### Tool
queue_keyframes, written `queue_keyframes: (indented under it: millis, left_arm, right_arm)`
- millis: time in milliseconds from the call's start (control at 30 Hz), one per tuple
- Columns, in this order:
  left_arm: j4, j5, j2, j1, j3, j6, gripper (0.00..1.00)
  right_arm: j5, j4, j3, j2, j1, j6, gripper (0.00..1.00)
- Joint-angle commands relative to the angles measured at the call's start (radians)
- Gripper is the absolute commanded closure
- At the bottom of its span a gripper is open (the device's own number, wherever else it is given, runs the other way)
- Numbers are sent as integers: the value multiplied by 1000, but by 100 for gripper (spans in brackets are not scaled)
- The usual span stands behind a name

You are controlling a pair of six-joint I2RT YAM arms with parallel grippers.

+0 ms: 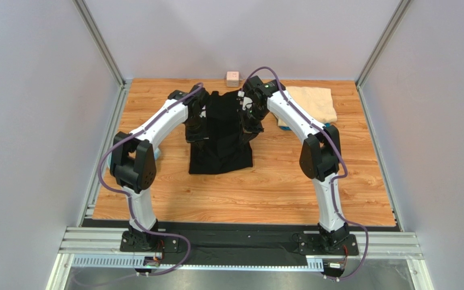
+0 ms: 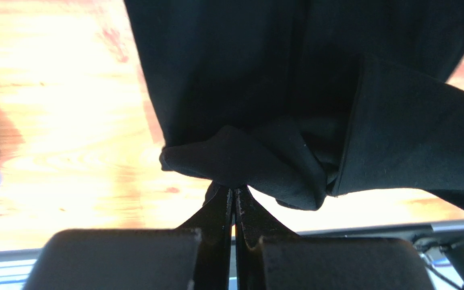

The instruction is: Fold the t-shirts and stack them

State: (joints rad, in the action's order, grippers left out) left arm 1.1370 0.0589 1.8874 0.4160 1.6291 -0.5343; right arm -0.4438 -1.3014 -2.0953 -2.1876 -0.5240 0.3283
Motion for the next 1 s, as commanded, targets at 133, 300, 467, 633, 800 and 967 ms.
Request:
queue_keyframes:
  millis: [133, 300, 467, 633, 800, 967]
  left_arm:
    - [27, -97, 68, -17, 118, 30, 100]
    - [14, -126, 114, -23, 149, 40, 100]
    - [6, -149, 160, -36, 187, 59, 100]
    - [-5, -153, 214, -48, 242, 80, 100]
    - [-3, -157, 265, -57, 301, 100, 100]
    - [-2, -113, 303, -75, 336, 94, 100]
  right_arm:
    - [-6, -13, -152, -95, 27, 49, 96]
    - [7, 2, -163, -135, 45, 51, 96]
    - [14, 34, -170, -161, 62, 69, 96]
    - [5, 86, -186, -187, 76, 95, 92]
    - [-50, 142, -221, -244, 94, 139, 89]
    - [-134, 226, -226, -273, 117, 215, 70]
